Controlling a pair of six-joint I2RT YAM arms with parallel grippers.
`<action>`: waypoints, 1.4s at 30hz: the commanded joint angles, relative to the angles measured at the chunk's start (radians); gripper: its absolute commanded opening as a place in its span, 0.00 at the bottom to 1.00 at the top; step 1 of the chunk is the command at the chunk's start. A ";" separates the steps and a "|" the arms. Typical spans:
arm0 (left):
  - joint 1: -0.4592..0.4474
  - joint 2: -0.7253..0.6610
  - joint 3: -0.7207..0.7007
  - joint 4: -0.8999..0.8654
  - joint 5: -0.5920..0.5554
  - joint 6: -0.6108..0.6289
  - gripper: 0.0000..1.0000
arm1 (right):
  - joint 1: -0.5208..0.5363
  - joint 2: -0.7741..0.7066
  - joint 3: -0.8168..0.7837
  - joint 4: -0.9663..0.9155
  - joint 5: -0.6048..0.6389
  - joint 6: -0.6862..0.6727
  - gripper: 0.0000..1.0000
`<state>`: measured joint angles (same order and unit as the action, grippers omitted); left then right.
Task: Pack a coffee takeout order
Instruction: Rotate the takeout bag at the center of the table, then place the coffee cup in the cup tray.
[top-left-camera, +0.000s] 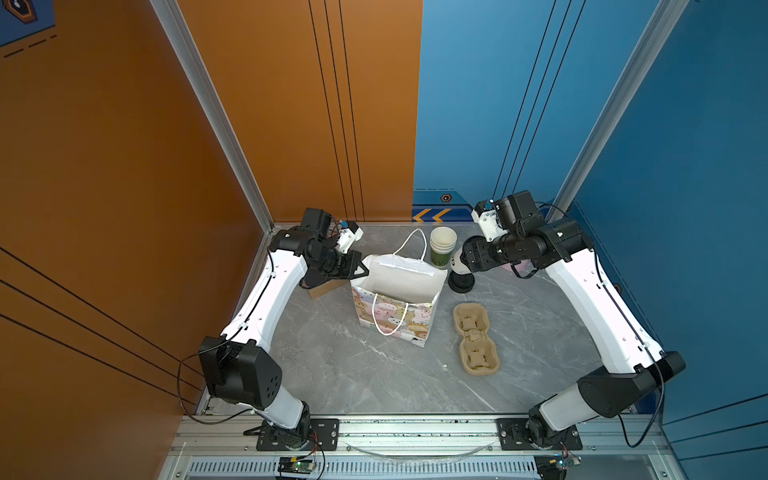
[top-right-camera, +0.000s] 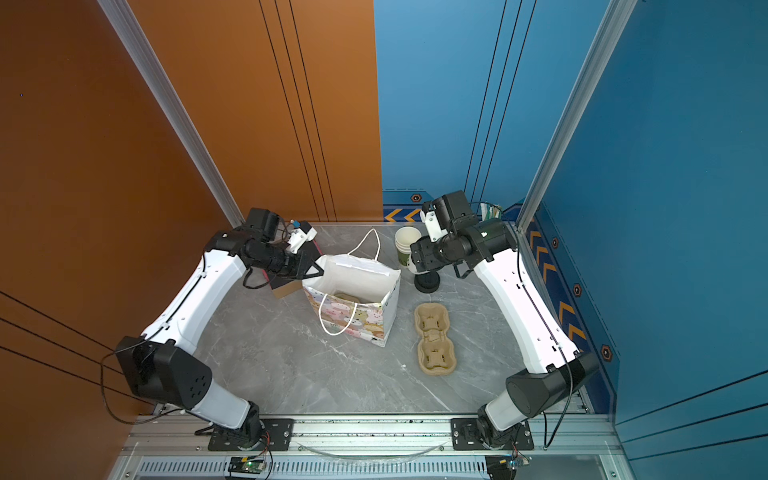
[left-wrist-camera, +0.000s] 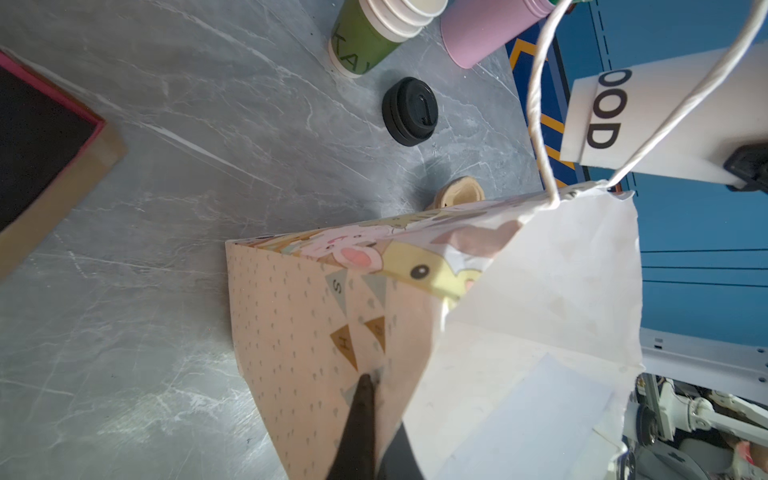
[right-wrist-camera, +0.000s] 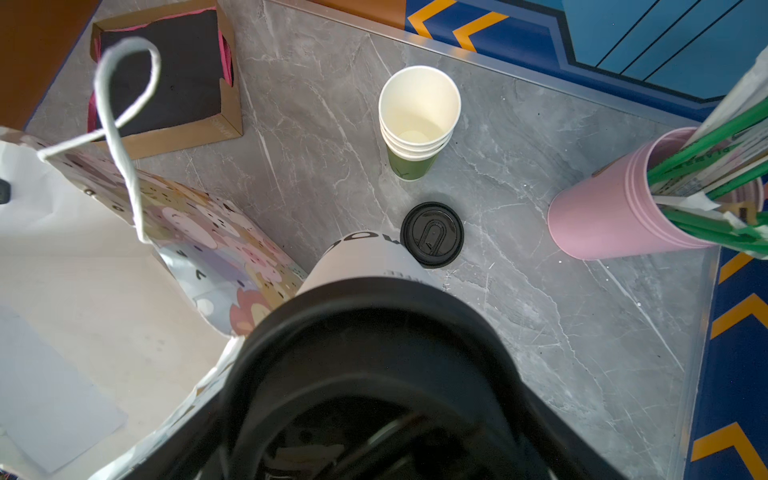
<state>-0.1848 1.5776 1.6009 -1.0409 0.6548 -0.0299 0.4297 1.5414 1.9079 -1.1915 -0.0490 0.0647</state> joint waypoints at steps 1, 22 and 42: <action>-0.004 0.010 0.042 -0.072 0.057 0.059 0.00 | 0.014 -0.035 0.048 -0.044 0.022 -0.025 0.88; -0.084 0.002 0.105 -0.072 -0.224 0.045 0.32 | 0.126 -0.023 0.213 -0.103 0.006 -0.051 0.87; -0.111 0.012 0.108 -0.072 -0.253 0.042 0.30 | 0.265 0.039 0.308 -0.159 -0.032 -0.055 0.87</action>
<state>-0.2848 1.5883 1.6848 -1.0935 0.4179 0.0105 0.6777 1.5593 2.1891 -1.3167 -0.0586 0.0216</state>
